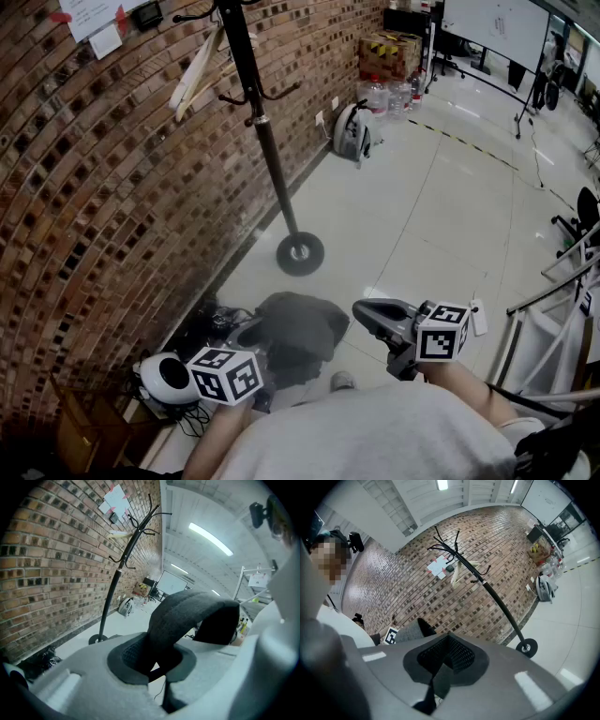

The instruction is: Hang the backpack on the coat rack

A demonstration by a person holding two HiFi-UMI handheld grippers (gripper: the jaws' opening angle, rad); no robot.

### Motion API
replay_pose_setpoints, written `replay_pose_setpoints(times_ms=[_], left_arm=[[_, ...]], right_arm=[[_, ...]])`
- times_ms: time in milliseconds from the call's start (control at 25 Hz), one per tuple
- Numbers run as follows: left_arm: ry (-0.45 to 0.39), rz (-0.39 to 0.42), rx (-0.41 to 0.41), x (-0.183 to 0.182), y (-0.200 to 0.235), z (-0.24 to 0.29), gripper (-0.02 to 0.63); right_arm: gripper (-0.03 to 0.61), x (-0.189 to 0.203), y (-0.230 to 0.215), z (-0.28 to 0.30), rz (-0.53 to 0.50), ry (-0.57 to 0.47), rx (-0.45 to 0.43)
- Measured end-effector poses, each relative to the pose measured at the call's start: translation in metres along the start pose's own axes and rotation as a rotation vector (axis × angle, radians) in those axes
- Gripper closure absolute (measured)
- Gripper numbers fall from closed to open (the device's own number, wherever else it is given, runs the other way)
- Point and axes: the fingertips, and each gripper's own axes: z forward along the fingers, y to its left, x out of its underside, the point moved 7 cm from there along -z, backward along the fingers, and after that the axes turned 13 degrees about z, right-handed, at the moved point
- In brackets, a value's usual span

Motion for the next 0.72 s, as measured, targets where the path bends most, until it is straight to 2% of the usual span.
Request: replay_pose_setpoints(times_ms=[160,360,600,720], left_arm=[[-0.036,0.04,-0.011,-0.029,-0.006,0.015,0.592],[-0.048,0.091,-0.036,-0.059,0.001,0.024,0.592],[-0.073,0.035,-0.038,-0.077,0.043,0.046,0.592],[-0.047,0.02,-0.025,-0.083,0.069,0.07,0.591]], right_arm=[[0.578,-0.032,-0.002,0.0,-0.038,-0.022,-0.026],[0.578,-0.044,-0.009,0.003,-0.043,-0.023,-0.035],[0.578,-0.073,-0.02,0.028,-0.062,-0.035,-0.008],[0.578,-0.092,-0.034,0.045,-0.065,-0.04,0.02]])
